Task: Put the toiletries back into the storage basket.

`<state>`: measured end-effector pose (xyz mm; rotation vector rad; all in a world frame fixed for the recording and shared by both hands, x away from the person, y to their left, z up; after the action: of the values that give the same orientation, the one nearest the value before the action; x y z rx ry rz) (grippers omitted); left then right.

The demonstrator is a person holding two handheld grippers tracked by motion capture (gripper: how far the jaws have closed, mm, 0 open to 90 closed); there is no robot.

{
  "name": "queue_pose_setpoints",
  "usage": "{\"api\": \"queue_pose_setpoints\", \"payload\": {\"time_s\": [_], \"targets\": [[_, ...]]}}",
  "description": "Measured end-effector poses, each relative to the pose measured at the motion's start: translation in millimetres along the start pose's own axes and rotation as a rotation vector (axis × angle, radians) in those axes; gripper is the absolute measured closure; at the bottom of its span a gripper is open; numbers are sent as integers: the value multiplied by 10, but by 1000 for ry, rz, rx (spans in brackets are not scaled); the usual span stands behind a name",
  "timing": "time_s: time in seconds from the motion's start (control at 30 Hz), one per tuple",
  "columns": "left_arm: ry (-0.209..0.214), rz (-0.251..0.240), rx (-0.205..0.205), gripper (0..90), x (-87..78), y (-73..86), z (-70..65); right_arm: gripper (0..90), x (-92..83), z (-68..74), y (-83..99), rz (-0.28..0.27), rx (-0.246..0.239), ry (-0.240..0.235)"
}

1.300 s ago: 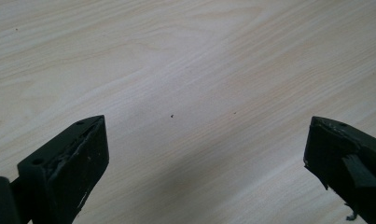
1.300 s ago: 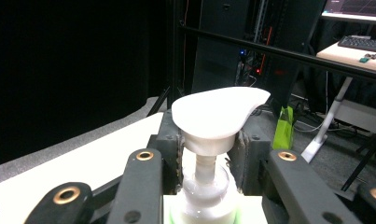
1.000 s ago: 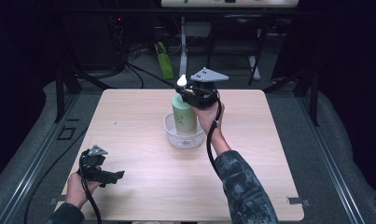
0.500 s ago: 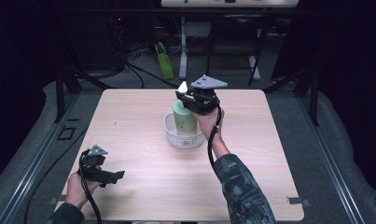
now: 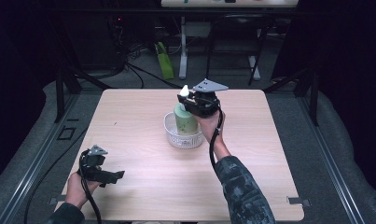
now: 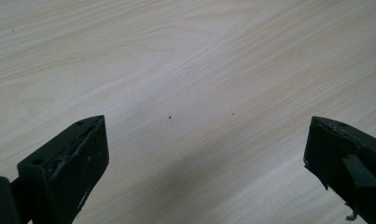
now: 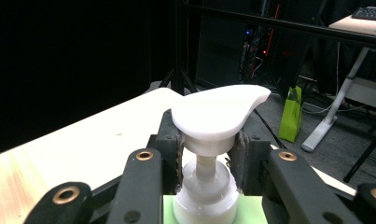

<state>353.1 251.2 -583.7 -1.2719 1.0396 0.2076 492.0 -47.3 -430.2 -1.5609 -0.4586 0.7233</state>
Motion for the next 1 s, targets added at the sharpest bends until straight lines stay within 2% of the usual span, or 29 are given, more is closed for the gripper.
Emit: {"api": "queue_pose_setpoints", "payload": {"time_s": [0.43,0.53,0.7,1.0], "targets": [[-1,3,-2,0,-1,5,-15,676,-62,-10,28,-13,12,0],[0,6,11,0,-3,2,-20,676,-99,-26,39,-13,15,7],[3,-14,0,0,-8,-14,-17,677,-132,-42,44,-1,23,-4],[4,-6,-7,0,-8,-4,-17,674,-123,-40,37,10,21,2]]}}
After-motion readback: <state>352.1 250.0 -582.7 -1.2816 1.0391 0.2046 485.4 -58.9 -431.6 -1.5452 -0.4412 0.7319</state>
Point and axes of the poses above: each handheld gripper's, and its own axes: x roughly forward along the jaws, y roughly out of its underside, z roughly to its left, the point moved 7 cm from there along x, roughly forward along the jaws, and after that the axes turned 6 degrees about -z, right-handed, at the moved point
